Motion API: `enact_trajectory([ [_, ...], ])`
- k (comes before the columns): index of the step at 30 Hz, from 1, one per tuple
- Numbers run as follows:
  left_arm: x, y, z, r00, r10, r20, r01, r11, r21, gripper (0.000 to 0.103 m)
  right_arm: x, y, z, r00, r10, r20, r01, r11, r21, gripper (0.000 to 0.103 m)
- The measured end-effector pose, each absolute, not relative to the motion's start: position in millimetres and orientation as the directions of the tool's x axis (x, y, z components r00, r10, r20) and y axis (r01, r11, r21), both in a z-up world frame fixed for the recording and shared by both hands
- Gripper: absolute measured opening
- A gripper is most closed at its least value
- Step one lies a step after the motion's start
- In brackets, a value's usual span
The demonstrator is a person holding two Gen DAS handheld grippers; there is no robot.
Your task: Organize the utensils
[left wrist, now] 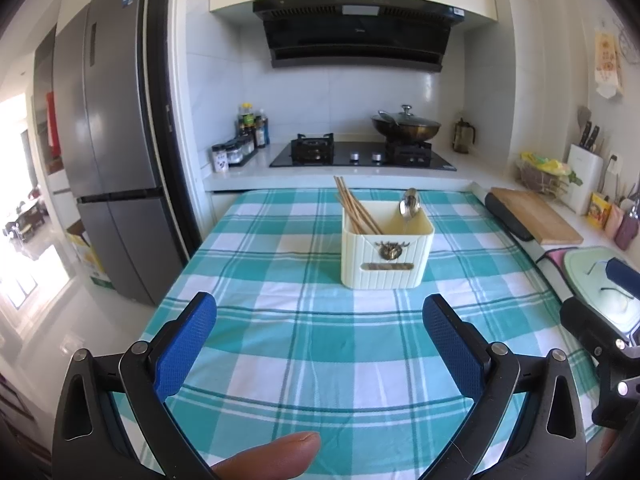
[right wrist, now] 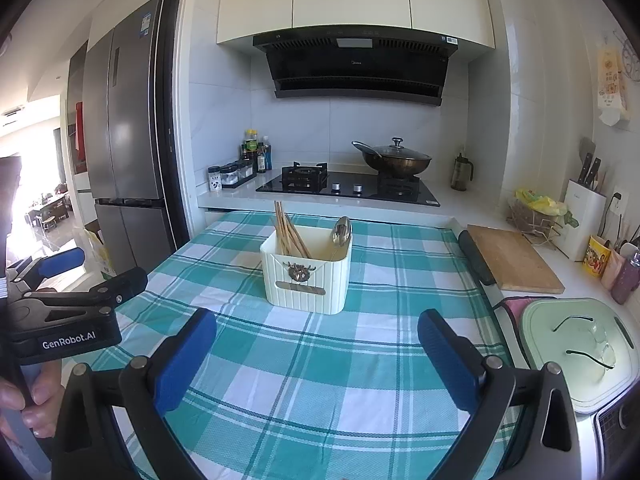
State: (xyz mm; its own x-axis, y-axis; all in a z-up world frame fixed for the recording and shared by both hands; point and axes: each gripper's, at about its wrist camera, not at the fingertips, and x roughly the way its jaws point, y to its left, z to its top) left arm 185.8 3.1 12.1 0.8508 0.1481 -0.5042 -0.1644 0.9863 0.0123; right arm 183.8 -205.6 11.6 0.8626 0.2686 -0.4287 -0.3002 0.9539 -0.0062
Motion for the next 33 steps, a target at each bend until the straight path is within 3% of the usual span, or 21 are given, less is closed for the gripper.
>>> enact_trajectory([
  [33,185.0,4.6,11.0,0.850,0.149,-0.505,-0.166,0.986,0.012,0.103,181.8,-203.5,14.5,0.858,0.281,-0.430,-0.312,0.950,-0.003,0.102],
])
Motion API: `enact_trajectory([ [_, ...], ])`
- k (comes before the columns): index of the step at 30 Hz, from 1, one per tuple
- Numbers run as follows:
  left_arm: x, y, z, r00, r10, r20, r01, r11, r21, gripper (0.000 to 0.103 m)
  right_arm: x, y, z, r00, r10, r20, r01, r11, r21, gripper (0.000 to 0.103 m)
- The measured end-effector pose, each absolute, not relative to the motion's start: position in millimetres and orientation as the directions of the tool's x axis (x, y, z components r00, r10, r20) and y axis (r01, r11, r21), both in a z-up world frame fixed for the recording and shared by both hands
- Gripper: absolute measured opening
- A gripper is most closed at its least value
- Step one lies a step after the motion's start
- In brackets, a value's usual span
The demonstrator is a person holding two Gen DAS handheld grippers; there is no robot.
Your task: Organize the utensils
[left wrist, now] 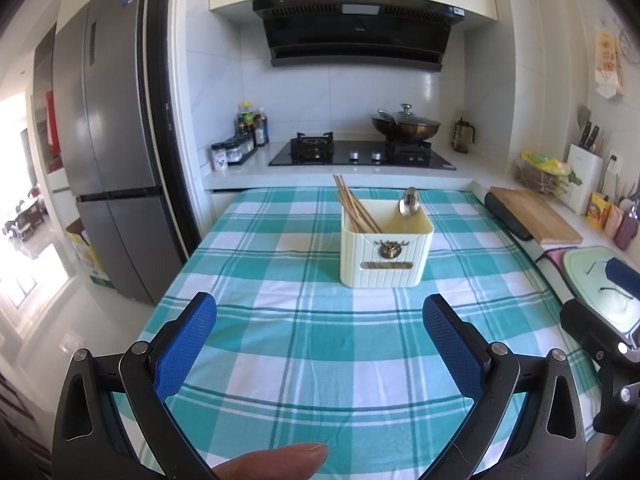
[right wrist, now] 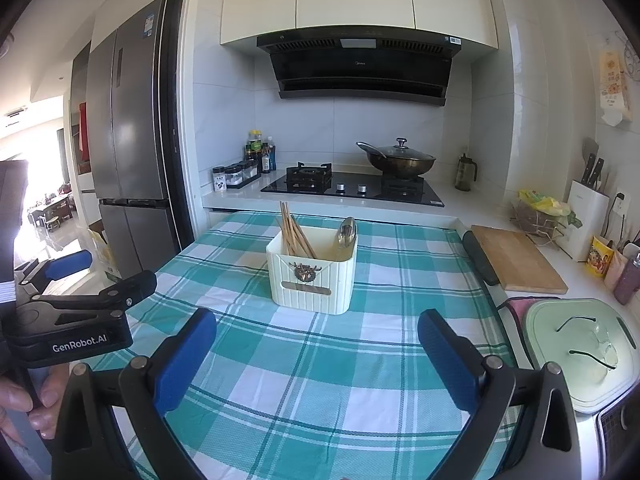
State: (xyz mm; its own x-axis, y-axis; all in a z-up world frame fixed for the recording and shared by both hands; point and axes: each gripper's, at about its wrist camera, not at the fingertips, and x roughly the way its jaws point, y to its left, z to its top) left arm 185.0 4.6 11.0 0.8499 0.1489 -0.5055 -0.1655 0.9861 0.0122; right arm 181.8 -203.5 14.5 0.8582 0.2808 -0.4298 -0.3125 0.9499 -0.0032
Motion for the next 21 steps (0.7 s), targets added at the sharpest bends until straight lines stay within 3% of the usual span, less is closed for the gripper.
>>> enact_trajectory([
  [21,185.3,3.4,10.7,0.849,0.149,-0.507,-0.164,0.986,0.014,0.103,180.7,-202.2,11.8,0.852,0.288,-0.437,-0.319,0.948,0.001,0.102],
])
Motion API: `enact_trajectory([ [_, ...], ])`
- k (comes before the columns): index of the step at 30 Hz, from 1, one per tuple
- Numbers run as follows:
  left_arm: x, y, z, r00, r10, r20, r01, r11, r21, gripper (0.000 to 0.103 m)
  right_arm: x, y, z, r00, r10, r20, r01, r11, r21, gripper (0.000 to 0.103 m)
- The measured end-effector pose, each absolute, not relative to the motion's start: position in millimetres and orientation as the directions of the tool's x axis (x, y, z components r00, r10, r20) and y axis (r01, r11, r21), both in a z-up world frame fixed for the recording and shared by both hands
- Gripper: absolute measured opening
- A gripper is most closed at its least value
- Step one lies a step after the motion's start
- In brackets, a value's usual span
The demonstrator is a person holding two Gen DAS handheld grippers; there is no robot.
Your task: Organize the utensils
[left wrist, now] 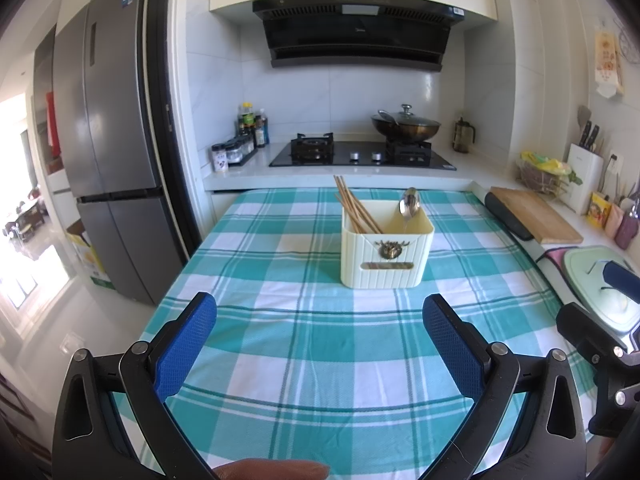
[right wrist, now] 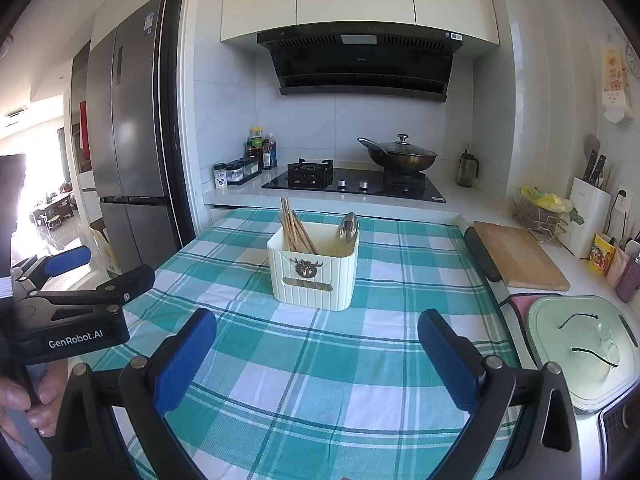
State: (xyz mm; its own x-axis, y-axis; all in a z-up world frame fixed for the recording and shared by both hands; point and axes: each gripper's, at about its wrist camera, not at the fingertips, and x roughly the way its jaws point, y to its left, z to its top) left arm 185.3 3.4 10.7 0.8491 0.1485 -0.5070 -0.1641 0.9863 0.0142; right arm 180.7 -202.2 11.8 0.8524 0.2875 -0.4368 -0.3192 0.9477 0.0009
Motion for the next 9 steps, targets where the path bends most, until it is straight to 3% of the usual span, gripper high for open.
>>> enact_trajectory([
  [9,190.4,3.0,6.5,0.845,0.172,-0.507,-0.178,0.983,0.035,0.103,183.8,-206.0,7.4,0.849,0.283,-0.446,-0.314,0.949,0.003,0.102],
])
